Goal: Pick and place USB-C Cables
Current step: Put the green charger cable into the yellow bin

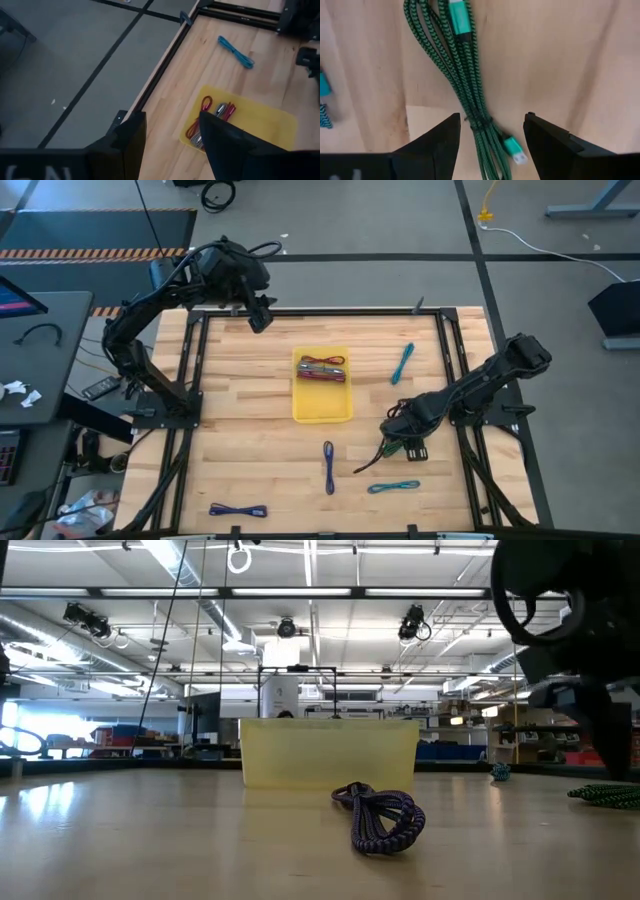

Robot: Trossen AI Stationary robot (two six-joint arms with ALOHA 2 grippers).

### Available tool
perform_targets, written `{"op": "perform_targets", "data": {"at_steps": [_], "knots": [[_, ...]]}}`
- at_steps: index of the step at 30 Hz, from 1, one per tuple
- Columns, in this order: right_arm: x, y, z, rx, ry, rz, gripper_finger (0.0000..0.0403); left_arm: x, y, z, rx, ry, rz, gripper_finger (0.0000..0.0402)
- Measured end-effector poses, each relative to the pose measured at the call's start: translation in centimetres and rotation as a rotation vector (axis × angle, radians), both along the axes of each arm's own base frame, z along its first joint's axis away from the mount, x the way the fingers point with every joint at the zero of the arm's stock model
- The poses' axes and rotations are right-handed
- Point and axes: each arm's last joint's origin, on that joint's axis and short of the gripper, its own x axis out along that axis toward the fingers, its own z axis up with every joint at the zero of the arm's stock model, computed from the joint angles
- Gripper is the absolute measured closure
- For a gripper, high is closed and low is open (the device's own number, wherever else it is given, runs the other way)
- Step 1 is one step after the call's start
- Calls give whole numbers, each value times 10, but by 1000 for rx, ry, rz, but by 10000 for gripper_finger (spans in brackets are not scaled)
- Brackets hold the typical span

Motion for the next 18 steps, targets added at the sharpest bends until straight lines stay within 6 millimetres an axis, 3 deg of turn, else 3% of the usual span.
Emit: {"op": "perform_targets", "data": {"at_steps": [12, 15, 18], "knots": [[-15, -4, -26, 16, -16, 63, 189, 0, 0, 0, -33, -27, 35, 214], [-15, -4, -26, 2, -22, 35, 222, 0, 0, 0, -33, -28, 36, 214], [-15, -4, -27, 16, -17, -11, 291, 0, 0, 0, -33, -28, 36, 214]]}}
